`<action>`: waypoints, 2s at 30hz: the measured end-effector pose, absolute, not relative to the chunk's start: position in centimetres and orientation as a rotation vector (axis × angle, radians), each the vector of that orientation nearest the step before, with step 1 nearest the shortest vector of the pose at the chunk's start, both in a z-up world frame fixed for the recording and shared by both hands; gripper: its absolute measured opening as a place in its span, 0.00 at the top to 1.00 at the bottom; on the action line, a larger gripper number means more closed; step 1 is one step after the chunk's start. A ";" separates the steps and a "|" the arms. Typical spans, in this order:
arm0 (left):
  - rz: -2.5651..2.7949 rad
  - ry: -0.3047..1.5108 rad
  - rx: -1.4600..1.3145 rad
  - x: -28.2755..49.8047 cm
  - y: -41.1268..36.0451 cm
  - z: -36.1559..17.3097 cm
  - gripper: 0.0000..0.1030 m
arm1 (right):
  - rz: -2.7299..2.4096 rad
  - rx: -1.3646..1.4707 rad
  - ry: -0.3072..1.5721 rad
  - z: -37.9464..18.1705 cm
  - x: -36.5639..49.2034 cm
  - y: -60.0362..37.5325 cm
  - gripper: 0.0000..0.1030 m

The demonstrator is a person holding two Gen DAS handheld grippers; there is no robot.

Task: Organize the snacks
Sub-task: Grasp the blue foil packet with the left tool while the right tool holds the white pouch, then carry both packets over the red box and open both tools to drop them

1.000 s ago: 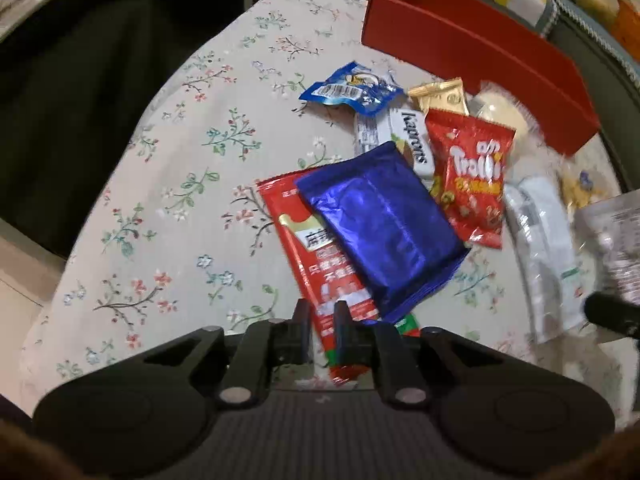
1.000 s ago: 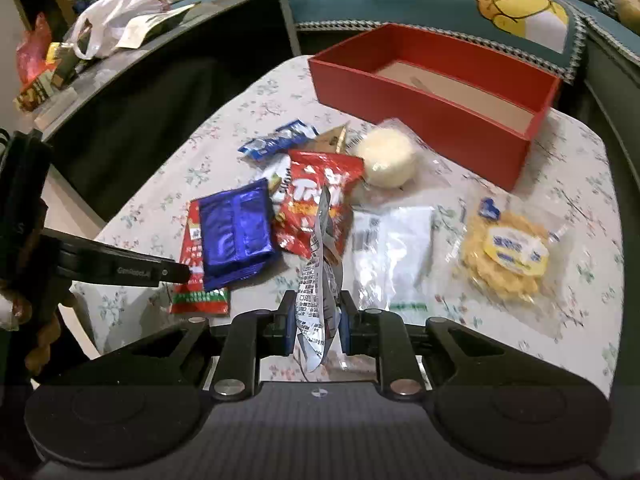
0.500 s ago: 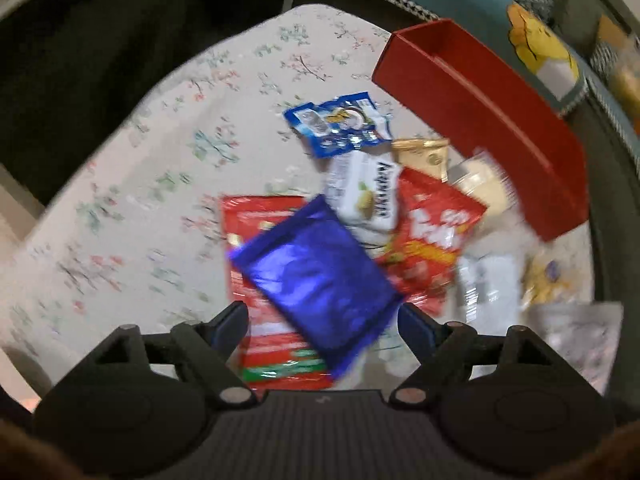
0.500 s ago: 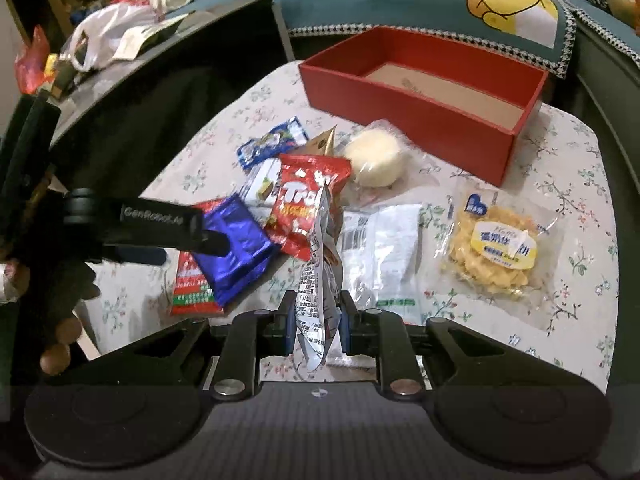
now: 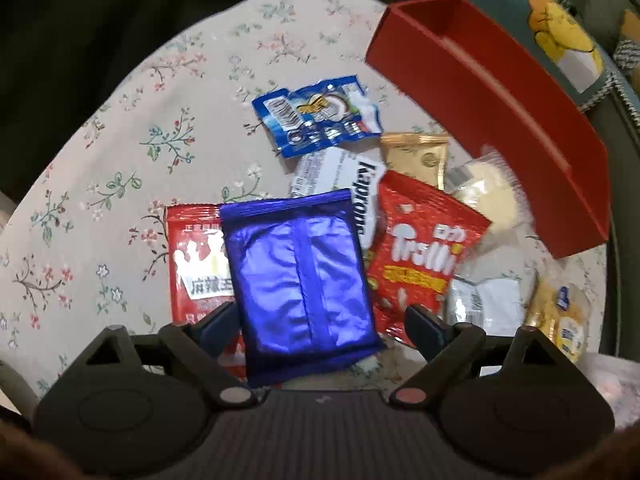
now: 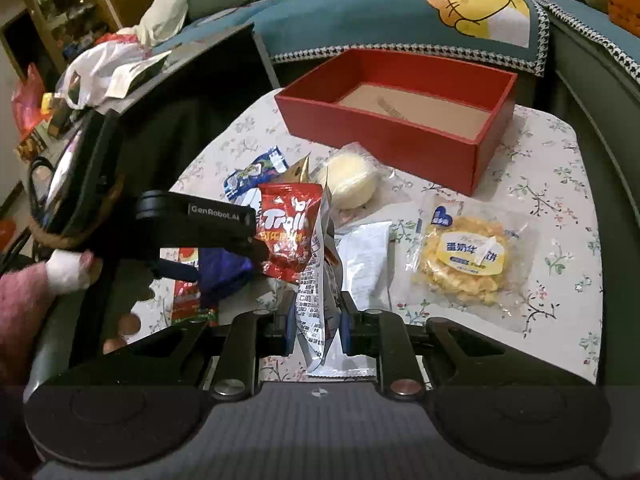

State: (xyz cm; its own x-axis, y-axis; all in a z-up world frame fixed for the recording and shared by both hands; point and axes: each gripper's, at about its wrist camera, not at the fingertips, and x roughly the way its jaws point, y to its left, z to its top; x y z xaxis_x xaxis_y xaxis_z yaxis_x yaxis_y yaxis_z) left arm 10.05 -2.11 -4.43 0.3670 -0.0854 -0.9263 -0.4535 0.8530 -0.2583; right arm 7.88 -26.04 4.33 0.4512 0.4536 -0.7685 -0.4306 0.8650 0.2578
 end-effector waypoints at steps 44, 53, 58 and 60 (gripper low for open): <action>-0.203 0.849 -0.415 22.5 -2.4 2.8 0.29 | 0.290 0.003 0.846 6.8 20.6 -20.9 0.74; -0.174 0.796 -0.395 29.4 -3.9 2.2 0.29 | 0.243 0.057 0.841 5.0 27.1 -22.8 0.74; -0.156 0.820 -0.391 31.6 -4.2 0.1 0.30 | 0.243 0.050 0.873 2.8 29.5 -22.6 0.74; -0.152 0.837 -0.396 31.9 -4.1 -0.9 0.31 | 0.238 0.061 0.885 1.8 30.4 -22.7 0.74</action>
